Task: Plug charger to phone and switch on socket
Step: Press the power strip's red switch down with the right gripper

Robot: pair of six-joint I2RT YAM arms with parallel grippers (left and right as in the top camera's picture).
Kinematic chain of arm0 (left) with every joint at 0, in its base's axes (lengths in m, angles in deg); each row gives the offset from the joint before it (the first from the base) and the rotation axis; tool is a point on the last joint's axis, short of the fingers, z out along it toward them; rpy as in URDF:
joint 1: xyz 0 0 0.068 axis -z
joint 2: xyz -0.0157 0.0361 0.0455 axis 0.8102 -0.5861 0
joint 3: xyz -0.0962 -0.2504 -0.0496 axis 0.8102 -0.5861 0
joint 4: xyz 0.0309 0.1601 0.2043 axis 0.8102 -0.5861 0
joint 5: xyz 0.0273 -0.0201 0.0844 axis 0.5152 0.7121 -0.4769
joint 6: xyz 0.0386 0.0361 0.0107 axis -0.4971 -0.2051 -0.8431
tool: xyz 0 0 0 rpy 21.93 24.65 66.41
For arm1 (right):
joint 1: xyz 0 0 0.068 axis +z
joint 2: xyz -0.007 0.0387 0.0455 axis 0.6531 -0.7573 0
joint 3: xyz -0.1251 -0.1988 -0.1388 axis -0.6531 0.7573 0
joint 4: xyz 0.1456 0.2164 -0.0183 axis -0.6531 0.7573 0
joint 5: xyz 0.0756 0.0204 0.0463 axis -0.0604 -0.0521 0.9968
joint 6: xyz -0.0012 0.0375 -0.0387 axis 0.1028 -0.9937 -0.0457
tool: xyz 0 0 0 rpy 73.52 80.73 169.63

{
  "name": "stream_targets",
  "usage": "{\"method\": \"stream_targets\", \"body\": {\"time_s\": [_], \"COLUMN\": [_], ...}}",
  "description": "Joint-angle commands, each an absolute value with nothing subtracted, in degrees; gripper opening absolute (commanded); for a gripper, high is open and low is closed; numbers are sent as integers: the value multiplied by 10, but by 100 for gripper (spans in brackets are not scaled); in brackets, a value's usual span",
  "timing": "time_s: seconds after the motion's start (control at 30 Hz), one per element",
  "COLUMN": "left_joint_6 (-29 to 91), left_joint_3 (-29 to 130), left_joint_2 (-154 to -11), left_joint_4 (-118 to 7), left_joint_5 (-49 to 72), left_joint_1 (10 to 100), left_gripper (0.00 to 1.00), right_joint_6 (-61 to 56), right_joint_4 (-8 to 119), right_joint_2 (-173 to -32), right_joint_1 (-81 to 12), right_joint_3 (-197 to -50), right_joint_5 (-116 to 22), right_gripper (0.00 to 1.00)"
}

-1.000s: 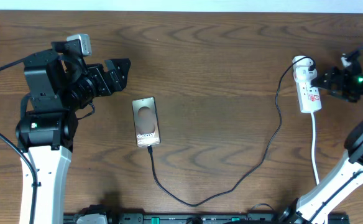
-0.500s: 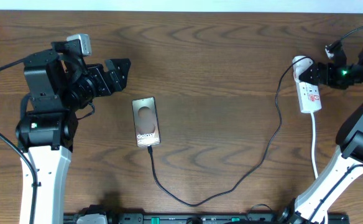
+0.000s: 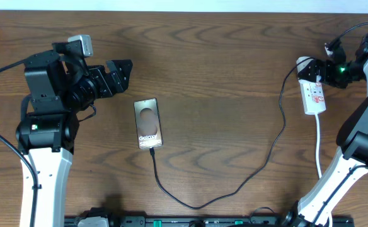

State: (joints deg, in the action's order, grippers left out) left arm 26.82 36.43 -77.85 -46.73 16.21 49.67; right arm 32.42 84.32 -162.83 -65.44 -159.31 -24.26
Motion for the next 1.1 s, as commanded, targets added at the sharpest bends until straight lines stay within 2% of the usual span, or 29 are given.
{"method": "stream_targets", "body": {"time_s": [0.0,0.27,0.37,0.6,0.93,1.07], "left_joint_6": [267,267,267,267,267,267], "left_joint_3": [374,374,374,374,374,374], "left_joint_2": [-779,-779,-779,-779,-779,-779], "left_joint_4": [-469,-469,-469,-469,-469,-469], "left_joint_5": [159,159,159,159,159,159], "left_joint_1": [496,496,496,496,496,496], "left_gripper": [91,91,91,91,91,91], "right_joint_6": [282,272,269,209,89,84], "right_joint_4": [833,783,781,819,883,909], "right_joint_2": [-1630,-1630,-1630,-1618,-1536,-1477], "right_joint_1": [-647,-646,-645,-661,-680,-680], "right_joint_3": [-1578,-1496,-1480,-1513,-1557,-1557], "right_joint_5": [-232,-123,-134,-248,-521,-543], "right_gripper": [99,99,97,95,98,99]}}
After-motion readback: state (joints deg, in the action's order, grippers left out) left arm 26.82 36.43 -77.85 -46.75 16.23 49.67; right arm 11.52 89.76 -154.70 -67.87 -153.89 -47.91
